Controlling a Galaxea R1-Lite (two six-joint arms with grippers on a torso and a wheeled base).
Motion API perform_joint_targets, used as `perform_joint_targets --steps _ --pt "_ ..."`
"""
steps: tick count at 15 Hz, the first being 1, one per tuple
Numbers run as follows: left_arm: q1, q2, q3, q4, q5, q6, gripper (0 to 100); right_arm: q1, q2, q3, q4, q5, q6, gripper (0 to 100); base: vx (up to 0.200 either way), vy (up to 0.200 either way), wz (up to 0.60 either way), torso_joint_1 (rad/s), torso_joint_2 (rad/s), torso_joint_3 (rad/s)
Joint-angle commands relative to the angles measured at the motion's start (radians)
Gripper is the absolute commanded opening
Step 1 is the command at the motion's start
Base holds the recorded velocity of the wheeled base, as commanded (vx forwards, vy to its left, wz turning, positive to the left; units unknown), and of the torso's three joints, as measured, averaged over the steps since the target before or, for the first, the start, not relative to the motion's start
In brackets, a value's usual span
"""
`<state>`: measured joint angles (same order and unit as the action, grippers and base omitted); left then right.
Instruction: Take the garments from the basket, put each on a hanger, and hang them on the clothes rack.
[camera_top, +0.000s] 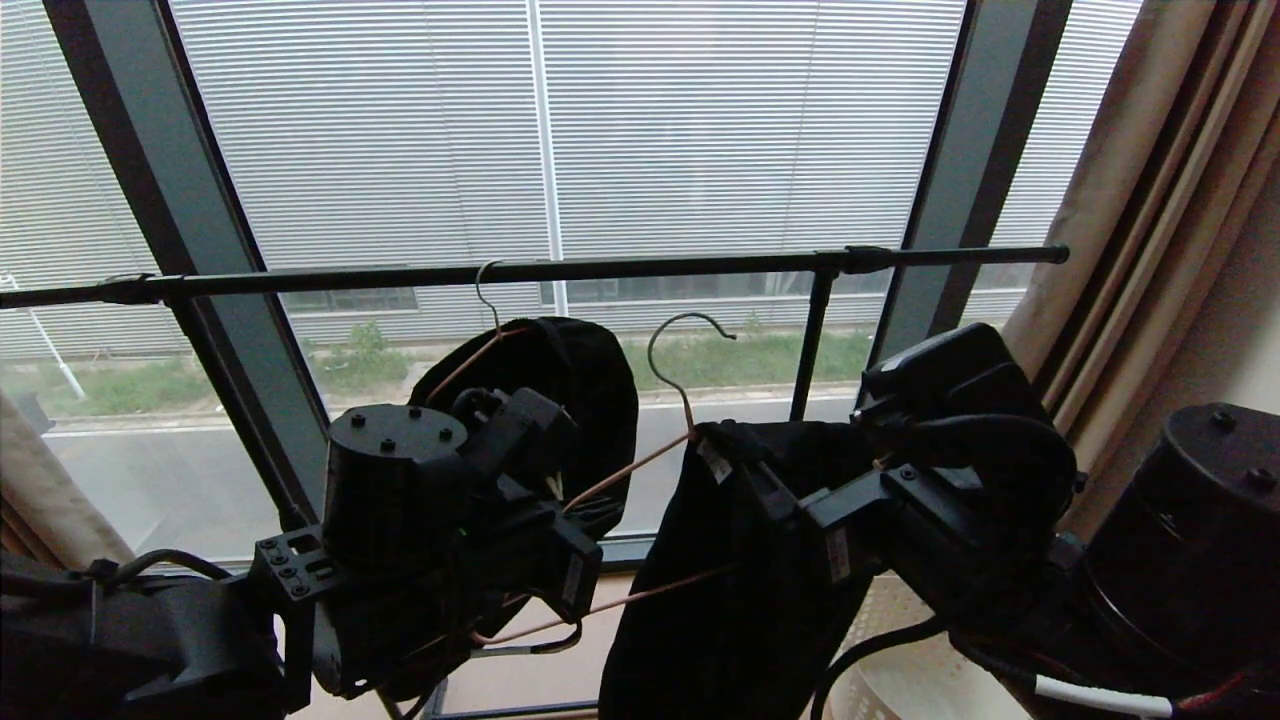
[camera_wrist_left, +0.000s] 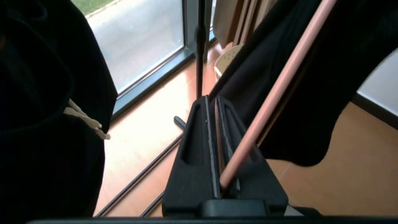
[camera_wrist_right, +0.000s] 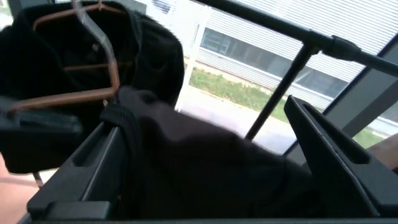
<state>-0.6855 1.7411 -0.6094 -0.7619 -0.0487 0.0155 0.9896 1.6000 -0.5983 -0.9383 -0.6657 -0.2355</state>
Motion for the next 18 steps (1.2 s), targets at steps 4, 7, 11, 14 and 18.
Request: perform_joint_targets --steps 4,7,11,14,18 --pt "0.000 -0.006 -0.003 -0.002 0.000 0.000 0 0.000 0.017 0.051 0.007 0.020 -0.041 100 0.000 0.000 0.00 0.000 0.00 0.000" --pt "0.001 -0.011 0.002 -0.002 -0.002 0.000 0 0.000 0.020 0.071 0.006 0.028 -0.064 100 0.000 0.000 0.00 0.000 0.00 0.000" --pt "0.015 -0.032 0.020 -0.002 -0.003 -0.008 0 -0.023 -0.086 0.094 0.039 0.100 -0.088 100 0.000 0.000 0.00 0.000 0.00 0.000" --pt "0.043 -0.057 0.057 -0.002 -0.008 0.000 0 -0.086 -0.311 0.087 0.279 0.264 -0.090 100 0.000 0.000 0.00 0.000 0.00 0.000" --pt "0.055 -0.097 0.111 -0.002 -0.016 0.032 0 -0.184 -0.457 -0.104 0.826 0.495 -0.094 100 0.000 0.000 0.00 0.000 0.00 0.000"
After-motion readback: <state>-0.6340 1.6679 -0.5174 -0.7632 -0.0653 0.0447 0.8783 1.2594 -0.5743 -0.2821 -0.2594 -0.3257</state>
